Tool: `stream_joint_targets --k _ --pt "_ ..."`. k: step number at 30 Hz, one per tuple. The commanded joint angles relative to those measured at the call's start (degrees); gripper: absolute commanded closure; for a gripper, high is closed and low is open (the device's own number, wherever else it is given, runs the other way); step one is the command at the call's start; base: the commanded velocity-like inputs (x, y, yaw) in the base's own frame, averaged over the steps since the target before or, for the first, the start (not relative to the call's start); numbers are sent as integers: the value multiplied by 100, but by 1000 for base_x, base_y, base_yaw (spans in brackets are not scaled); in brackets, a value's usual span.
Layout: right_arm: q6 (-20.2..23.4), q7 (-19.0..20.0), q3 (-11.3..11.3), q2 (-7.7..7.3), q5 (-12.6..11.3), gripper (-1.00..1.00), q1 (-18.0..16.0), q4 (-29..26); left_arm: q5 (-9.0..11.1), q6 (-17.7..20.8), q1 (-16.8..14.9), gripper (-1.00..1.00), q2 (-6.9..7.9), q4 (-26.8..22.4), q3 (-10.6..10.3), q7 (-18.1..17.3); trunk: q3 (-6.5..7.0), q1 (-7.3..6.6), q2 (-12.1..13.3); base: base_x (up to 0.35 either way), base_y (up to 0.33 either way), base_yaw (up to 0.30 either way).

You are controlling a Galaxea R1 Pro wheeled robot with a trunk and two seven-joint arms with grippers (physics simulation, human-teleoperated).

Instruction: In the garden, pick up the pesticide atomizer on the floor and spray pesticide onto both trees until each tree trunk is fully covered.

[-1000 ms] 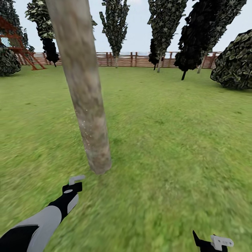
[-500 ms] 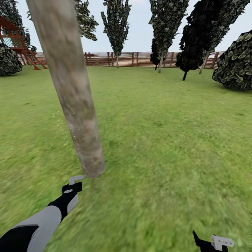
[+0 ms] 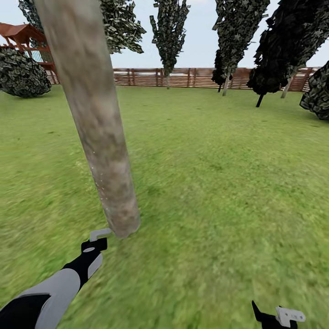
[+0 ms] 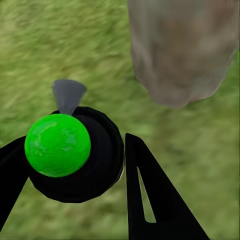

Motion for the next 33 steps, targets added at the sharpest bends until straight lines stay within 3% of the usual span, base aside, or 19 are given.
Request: stream_joint_targets --k 1,19,27,33 --pt "0 0 0 0 0 -100 1 0 -3 0 0 100 0 1 -3 0 0 0 0 231 -208 278" --pt "0 0 0 3 0 -100 1 8 -3 5 0 100 0 -1 -3 0 0 0 0 181 -227 276" --pt "0 0 2 6 0 -100 4 8 -3 9 0 100 0 -2 -3 0 0 0 0 162 -241 49" --pt "0 0 9 9 0 -100 1 9 -3 -5 0 100 8 -1 -3 0 0 0 0 145 -167 270"
